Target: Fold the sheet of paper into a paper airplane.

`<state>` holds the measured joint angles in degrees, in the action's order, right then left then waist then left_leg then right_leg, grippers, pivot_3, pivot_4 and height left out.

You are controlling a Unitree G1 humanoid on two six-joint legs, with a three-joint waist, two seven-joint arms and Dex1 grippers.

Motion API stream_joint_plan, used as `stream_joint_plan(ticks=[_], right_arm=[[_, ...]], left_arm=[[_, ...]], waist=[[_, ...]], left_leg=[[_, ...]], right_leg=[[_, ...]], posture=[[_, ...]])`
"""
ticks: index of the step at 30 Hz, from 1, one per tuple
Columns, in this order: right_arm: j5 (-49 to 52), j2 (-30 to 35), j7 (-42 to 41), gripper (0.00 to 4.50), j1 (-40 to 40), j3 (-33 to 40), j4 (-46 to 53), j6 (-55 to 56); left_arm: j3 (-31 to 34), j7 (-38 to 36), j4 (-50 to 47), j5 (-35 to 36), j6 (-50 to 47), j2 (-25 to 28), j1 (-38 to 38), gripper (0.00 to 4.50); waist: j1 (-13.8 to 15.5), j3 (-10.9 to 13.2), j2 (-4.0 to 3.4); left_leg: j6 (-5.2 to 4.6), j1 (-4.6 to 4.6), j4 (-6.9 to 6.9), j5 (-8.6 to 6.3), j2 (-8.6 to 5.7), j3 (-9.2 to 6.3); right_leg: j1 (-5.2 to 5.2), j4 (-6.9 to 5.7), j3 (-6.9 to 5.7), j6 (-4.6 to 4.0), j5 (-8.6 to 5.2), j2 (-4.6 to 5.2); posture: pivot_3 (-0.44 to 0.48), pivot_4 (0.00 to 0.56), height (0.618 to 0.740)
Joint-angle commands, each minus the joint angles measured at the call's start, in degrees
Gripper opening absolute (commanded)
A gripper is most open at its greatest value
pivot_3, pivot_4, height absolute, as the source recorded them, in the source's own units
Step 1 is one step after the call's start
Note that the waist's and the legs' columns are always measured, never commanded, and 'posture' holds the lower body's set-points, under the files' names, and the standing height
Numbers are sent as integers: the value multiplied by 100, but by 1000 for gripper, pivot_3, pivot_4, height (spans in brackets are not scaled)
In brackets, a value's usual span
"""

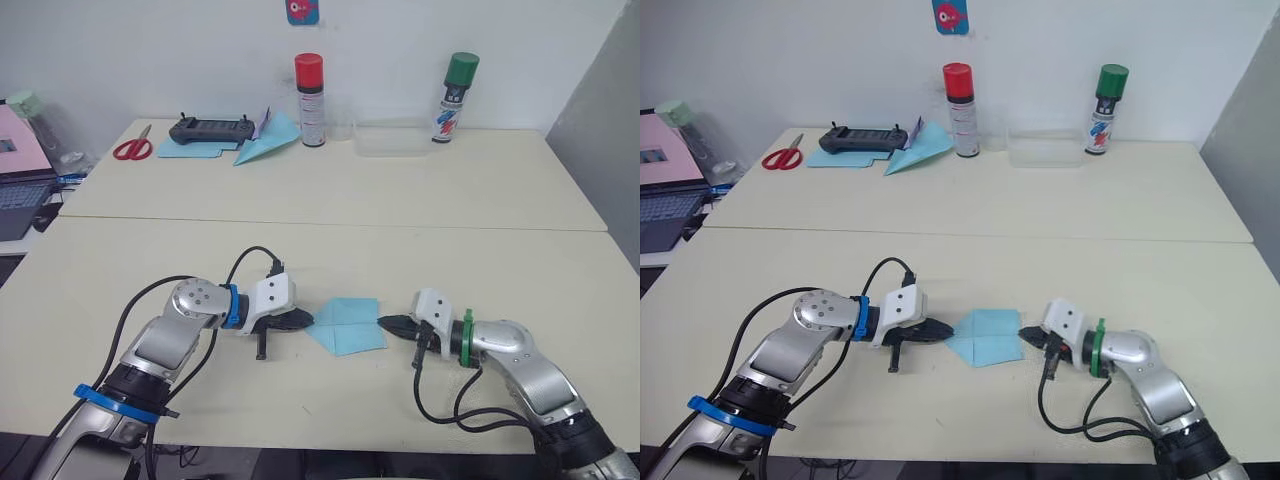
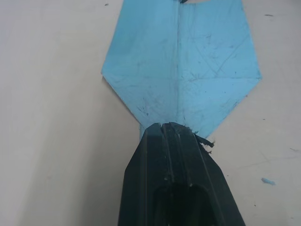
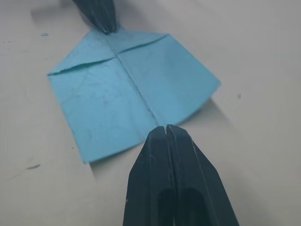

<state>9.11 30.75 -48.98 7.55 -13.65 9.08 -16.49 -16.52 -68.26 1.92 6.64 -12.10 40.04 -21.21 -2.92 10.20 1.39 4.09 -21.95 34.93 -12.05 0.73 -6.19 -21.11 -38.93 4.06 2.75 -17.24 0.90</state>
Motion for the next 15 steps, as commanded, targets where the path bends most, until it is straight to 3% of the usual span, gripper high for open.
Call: stream_joint_plan(ticks=[1, 9, 15], right_arm=[[150, 146, 109, 21, -145, 362, 59, -360], [836, 132, -186, 21, -170, 662, 593, -566], [361, -423, -81, 21, 491, -295, 383, -418]], left_arm=[[-226, -117, 211, -176, -94, 32, 125, 0], [-219, -152, 311, -188, -23, 8, 81, 0], [-270, -173, 382, -228, 68, -38, 21, 0]], waist=[[3, 0, 0], [12, 2, -2], [-2, 2, -4]], left_leg=[[0, -1, 0, 0, -1, 1], [0, -10, -3, 0, -2, 0], [0, -6, -2, 0, -2, 0]], right_leg=[[0, 0, 0, 1, 0, 1], [-10, 1, -2, 11, 4, 3], [-9, 0, -2, 10, 4, 3]], posture=[[0, 150, 740], [0, 150, 740], [0, 150, 740]])
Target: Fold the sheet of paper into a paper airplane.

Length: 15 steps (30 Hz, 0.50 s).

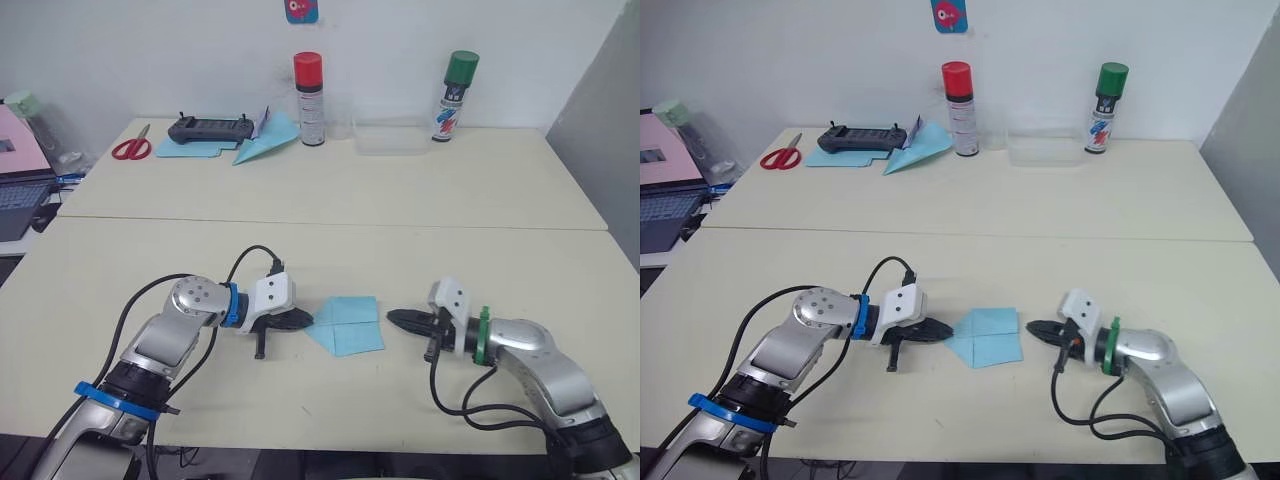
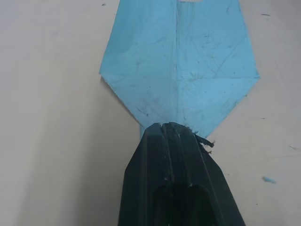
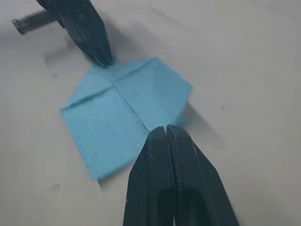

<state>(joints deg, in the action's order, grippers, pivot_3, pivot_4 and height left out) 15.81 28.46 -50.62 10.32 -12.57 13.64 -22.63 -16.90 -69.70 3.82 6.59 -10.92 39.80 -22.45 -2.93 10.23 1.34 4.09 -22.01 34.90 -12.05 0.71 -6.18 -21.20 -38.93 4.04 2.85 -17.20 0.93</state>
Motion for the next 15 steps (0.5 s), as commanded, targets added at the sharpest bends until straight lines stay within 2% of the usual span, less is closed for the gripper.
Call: stream_joint_plan(ticks=[1, 6, 9, 12, 15], right_arm=[[-409, -250, 116, 21, 272, -502, -160, 235], [-1021, -283, 256, 21, 465, -975, -529, 271], [-1110, -287, 343, 21, 466, -956, -621, 188], [-1163, -225, 309, 21, 432, -920, -661, 228], [-1157, -191, 291, 21, 404, -905, -653, 246]], left_arm=[[-230, -32, 197, -220, -41, -11, 147, 0], [-207, -29, 171, -210, -58, 0, 136, 0], [-120, -27, -30, -106, -108, -3, 125, 0], [53, 58, -538, 300, -632, -198, 52, 0], [34, 173, -798, 306, -831, -332, -69, 0]], waist=[[-1, 0, 0], [57, 0, 1], [56, 0, 0], [54, 0, 1], [56, 8, 9]], left_leg=[[0, 0, 0, 0, 0, -1], [1, -19, 0, -1, -5, 2], [1, -23, 0, -1, -3, -4], [1, -21, 1, 0, -2, -6], [1, -30, 3, 0, -4, -5]], right_leg=[[1, 0, -1, 0, 0, 0], [-12, 8, -2, 5, -2, 5], [-16, 4, -6, 4, -2, 3], [-15, -1, -7, 4, -2, 2], [-17, 1, -7, 5, -1, 3]], posture=[[0, 150, 740], [0, 150, 740], [0, 150, 740], [0, 150, 740], [0, 150, 740]])
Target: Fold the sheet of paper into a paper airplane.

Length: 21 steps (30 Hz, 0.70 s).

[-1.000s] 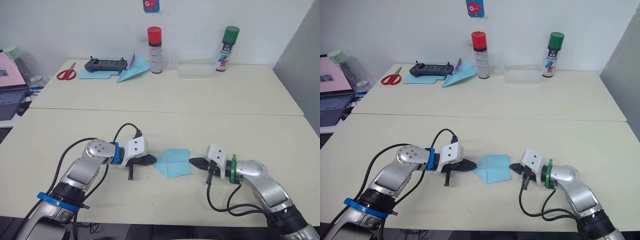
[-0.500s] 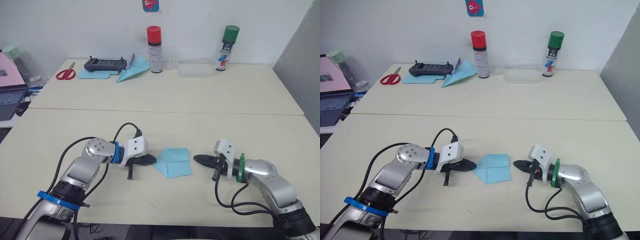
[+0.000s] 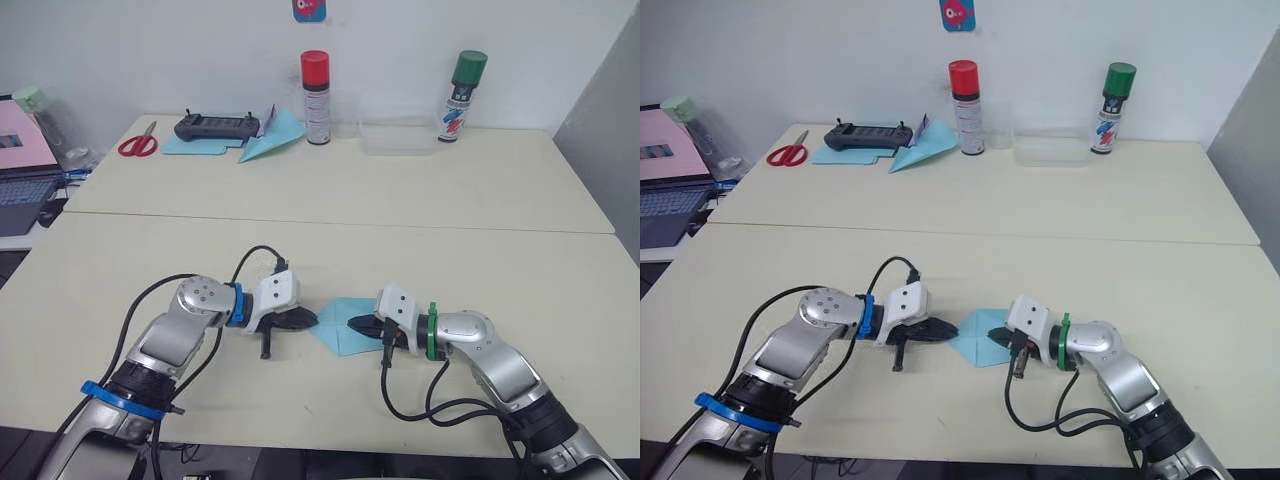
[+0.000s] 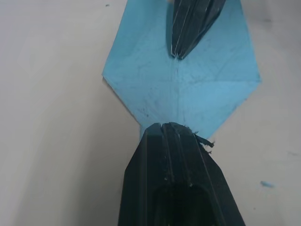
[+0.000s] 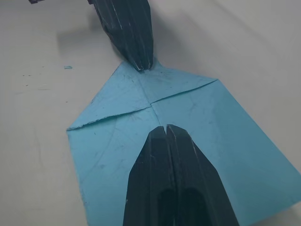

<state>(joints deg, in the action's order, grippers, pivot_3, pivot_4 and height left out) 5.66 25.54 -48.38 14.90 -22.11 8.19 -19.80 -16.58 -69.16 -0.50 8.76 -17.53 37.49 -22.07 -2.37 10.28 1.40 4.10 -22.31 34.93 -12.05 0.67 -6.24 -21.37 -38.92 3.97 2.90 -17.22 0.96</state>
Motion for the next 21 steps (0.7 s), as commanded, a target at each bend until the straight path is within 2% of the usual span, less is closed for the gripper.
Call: stream_joint_plan(ticks=[1, 12, 21], right_arm=[[-141, 107, 67, 21, -61, 50, -104, -34], [-143, 155, 116, 21, -125, 91, -30, -83], [-166, 236, 113, 21, -183, 49, -10, -60]], left_arm=[[-5, 165, -394, 64, -223, -144, -135, 0], [-214, 267, 134, -345, 53, -97, 49, 0], [46, 429, 293, -263, -228, 110, 188, 0]], waist=[[1, 3, 4], [5, 3, 4], [0, 1, 3]], left_leg=[[0, -3, 0, 0, 0, -1], [0, -4, 0, 0, 0, -3], [0, 3, 0, 0, 1, -2]], right_leg=[[-3, 0, -1, 0, 0, 0], [-4, 1, -2, 1, 0, 0], [-1, 0, -1, 0, 0, 0]], posture=[[0, 150, 740], [0, 150, 740], [0, 150, 740]])
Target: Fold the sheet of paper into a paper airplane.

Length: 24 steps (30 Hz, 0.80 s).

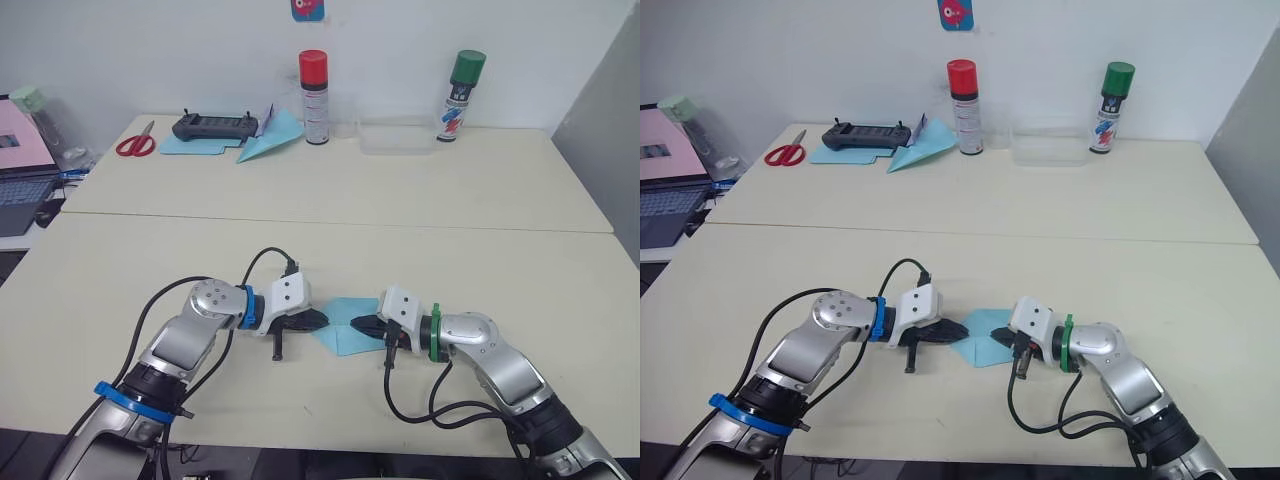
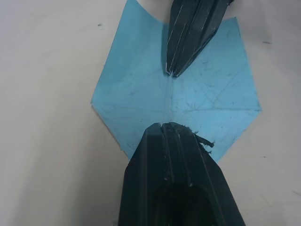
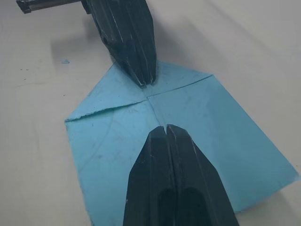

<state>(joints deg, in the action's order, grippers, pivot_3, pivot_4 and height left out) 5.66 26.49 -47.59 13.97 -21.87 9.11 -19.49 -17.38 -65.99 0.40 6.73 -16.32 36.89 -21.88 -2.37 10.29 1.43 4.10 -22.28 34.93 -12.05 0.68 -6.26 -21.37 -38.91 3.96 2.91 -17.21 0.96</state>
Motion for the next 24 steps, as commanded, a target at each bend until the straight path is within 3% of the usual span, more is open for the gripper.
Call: stream_joint_plan(ticks=[1, 10, 18, 24], right_arm=[[-171, 145, 30, 21, -84, 17, -120, -76], [-183, 121, 38, 21, 12, 30, -286, 3], [-188, 108, 22, 21, 62, 1, -413, 93], [541, -42, -214, 21, 22, 379, 58, -108]], left_arm=[[165, 108, 174, -6, -480, 190, 188, 0], [432, 161, -253, 234, -992, 521, 613, 0], [901, 152, -606, 422, -822, 1064, 1273, 0], [1496, 89, -1100, 964, -573, 1070, 1352, 0]], waist=[[-3, 0, 0], [-57, -1, -1], [-83, -2, -3], [-77, 11, -1]], left_leg=[[0, 3, 0, 0, 0, 1], [0, 7, -2, 0, 2, 1], [0, 22, -9, 0, 5, 5], [0, 18, -9, 0, 6, 8]], right_leg=[[2, 0, 1, 0, 0, 0], [4, 0, 1, -1, -1, 0], [7, -1, 5, -18, -10, 1], [4, -1, 5, -40, -22, 5]], posture=[[0, 150, 740], [0, 150, 740], [0, 150, 740], [0, 150, 740]])
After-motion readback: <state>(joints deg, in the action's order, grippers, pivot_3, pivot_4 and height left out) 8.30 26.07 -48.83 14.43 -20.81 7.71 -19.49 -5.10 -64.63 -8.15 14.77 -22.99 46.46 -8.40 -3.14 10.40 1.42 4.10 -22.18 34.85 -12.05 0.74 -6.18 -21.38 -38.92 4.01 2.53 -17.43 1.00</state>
